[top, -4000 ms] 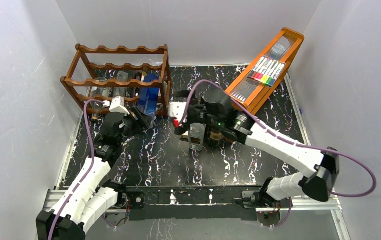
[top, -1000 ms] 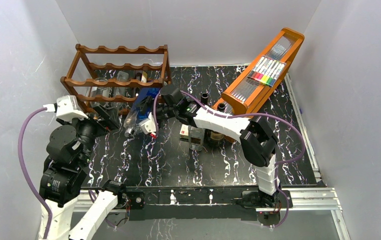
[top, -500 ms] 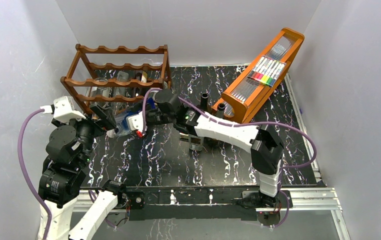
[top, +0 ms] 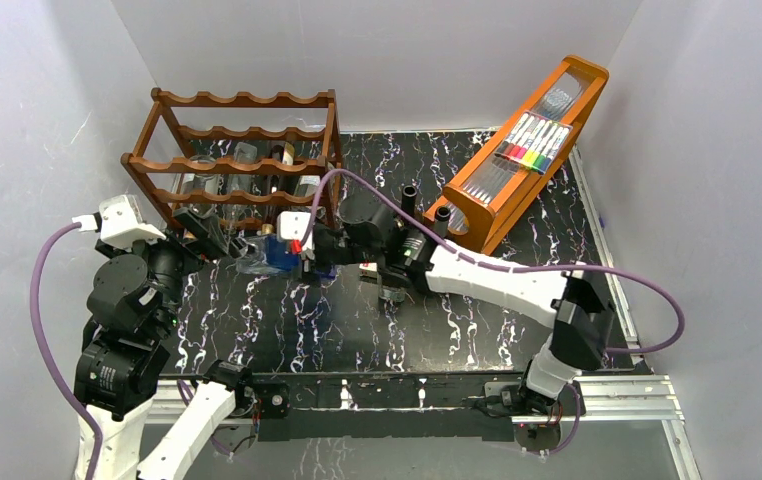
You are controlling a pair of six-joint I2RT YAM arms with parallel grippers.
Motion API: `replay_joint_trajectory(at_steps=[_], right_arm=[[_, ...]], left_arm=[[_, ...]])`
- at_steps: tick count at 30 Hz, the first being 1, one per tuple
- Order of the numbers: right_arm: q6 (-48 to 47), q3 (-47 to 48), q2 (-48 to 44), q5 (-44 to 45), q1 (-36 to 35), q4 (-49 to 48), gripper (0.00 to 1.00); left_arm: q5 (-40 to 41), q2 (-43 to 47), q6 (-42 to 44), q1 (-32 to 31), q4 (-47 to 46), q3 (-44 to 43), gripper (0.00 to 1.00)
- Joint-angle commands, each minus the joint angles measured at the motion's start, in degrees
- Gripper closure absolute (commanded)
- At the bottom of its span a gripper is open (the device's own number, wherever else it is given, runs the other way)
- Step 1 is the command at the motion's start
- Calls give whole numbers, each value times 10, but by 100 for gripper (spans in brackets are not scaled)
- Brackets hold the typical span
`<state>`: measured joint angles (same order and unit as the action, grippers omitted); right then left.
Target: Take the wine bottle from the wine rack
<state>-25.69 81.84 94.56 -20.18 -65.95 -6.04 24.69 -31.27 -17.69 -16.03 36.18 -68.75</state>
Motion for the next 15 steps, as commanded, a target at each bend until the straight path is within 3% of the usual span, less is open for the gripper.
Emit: replay_joint_trajectory(at_steps=[1, 15], right_arm=[[85, -21, -87, 20, 1, -128, 100], [210, -222, -265, 57, -6, -106, 100]], left_arm=[[7, 3, 8, -3, -5, -8, 2], [-24, -6, -11, -3, -16, 21, 2]])
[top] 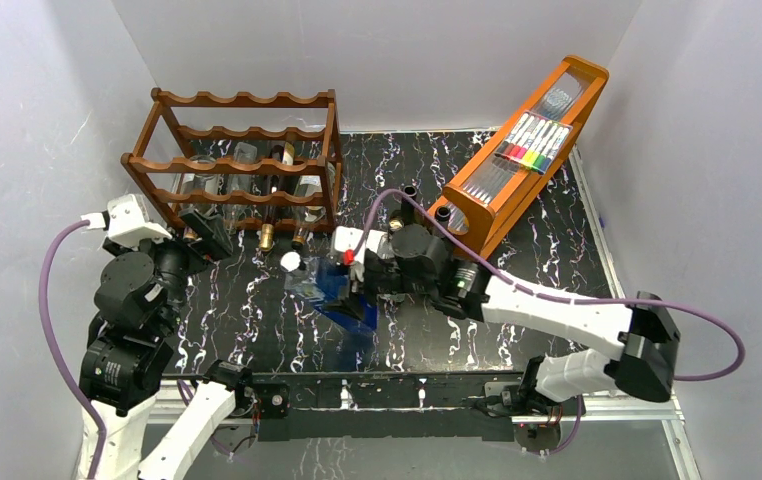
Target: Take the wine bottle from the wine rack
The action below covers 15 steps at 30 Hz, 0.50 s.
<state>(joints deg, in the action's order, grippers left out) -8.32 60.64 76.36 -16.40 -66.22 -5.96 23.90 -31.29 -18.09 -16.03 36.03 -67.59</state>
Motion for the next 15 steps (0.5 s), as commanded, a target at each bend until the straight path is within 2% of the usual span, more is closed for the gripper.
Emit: replay_joint_trajectory(at_steps=[1, 15], right_arm=[[37, -24, -96, 22, -3, -102, 100], [40, -203, -308, 206, -2, -51, 100]], left_arm=[[-19, -7, -9, -2, -17, 11, 2], [-67, -26, -49, -3, -32, 44, 2]])
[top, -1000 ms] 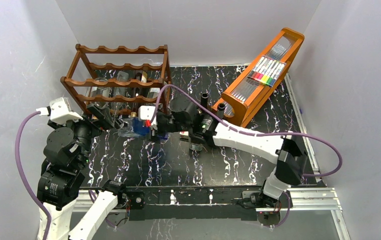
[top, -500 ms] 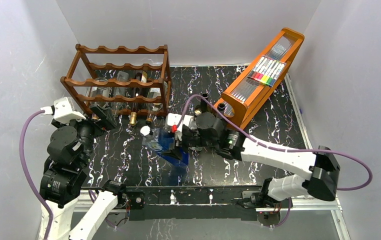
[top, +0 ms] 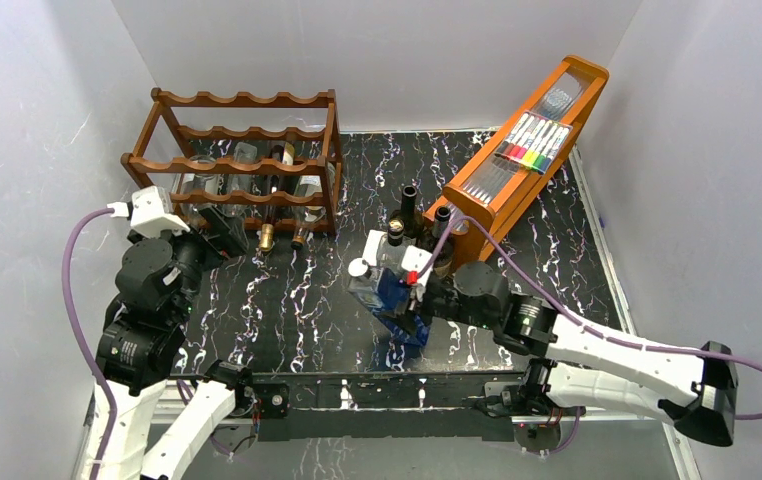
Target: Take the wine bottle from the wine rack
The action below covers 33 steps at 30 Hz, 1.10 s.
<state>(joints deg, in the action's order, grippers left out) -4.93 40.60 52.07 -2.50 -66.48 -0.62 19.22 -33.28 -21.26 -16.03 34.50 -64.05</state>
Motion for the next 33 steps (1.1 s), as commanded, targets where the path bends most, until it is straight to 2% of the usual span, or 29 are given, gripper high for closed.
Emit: replay_joint_trajectory(at_steps=[1, 12, 19, 25, 29, 33], right_arm=[[6, -14, -76, 79, 1, -109, 100], [12, -125, -142, 202, 4, -248, 100], [27, -186, -176, 236, 5, -339, 100], [25, -197, -162, 295, 6, -352, 100], [56, -201, -162, 344, 8, -346, 98], [73, -236, -176, 361, 7, -319, 89]], left_arm=[[-24, -8, -20, -3, -17, 11, 2], [-51, -30, -40, -3, -31, 17, 2], [-129, -58, -26, -3, -44, 24, 2], [-239, -94, -17, -3, -70, 38, 2], [-254, -103, -20, -2, -71, 44, 2], [-255, -103, -19, -3, -72, 46, 2]])
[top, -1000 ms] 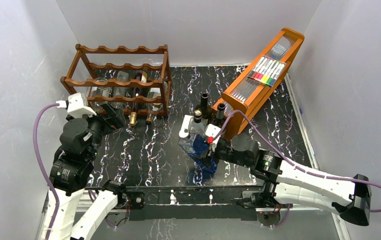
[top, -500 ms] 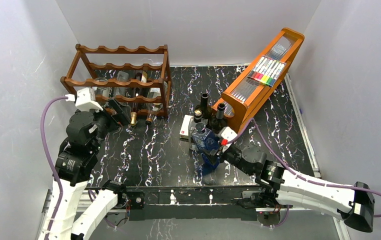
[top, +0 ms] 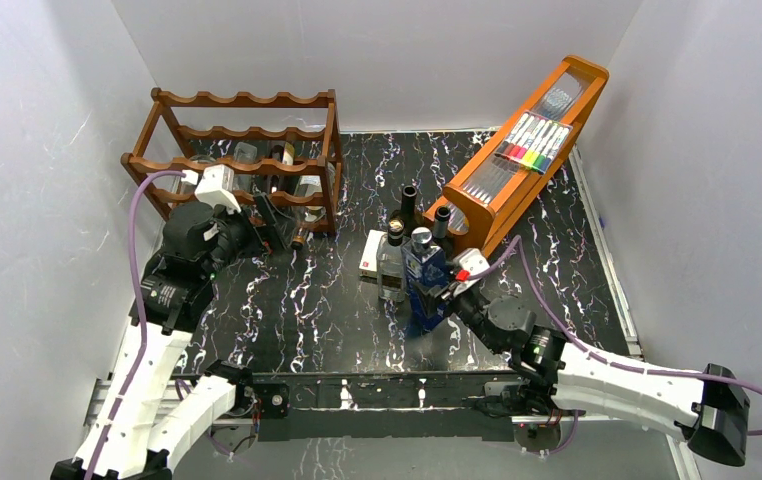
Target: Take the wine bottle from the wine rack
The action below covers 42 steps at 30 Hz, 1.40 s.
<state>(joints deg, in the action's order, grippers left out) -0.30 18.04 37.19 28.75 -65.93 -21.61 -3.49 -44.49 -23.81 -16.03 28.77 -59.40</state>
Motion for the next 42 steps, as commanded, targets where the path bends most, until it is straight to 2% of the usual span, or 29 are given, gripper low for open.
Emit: replay_joint_trajectory(at_steps=[1, 4, 8, 12, 14, 16, 18, 26, 32, 37, 42], right_arm=[[27, -16, -32, 46, 3, -105, 88], [28, -21, -43, 35, 2, -68, 80], [39, -31, -64, 54, 3, -33, 58], [32, -22, -79, 51, 2, 12, 43], [37, -4, -85, 49, 2, 49, 30], [41, 11, -91, 39, 2, 92, 13], [48, 54, -98, 20, 2, 130, 3], [53, 173, -102, -37, 2, 288, 2], [33, 257, -97, -61, 2, 365, 2], [3, 327, -74, -52, 3, 379, 2], [-29, 434, 12, 8, 2, 406, 2]], left_arm=[[-28, 10, 7, -3, -15, 1, 2], [-30, 9, 8, -3, -15, 2, 2], [-29, 12, 8, -3, -15, 9, 2], [-30, 9, 8, -3, -16, 10, 2], [-31, 8, 10, -3, -16, 9, 2], [-31, 6, 12, -2, -15, 8, 2], [-32, 5, 13, -3, -16, 7, 2], [-36, -10, 12, -3, -24, 17, 2], [-40, -17, 1, -2, -36, 36, 2], [-29, -28, -5, -2, -37, 53, 2], [-2, -55, -7, -3, -18, 62, 2]])
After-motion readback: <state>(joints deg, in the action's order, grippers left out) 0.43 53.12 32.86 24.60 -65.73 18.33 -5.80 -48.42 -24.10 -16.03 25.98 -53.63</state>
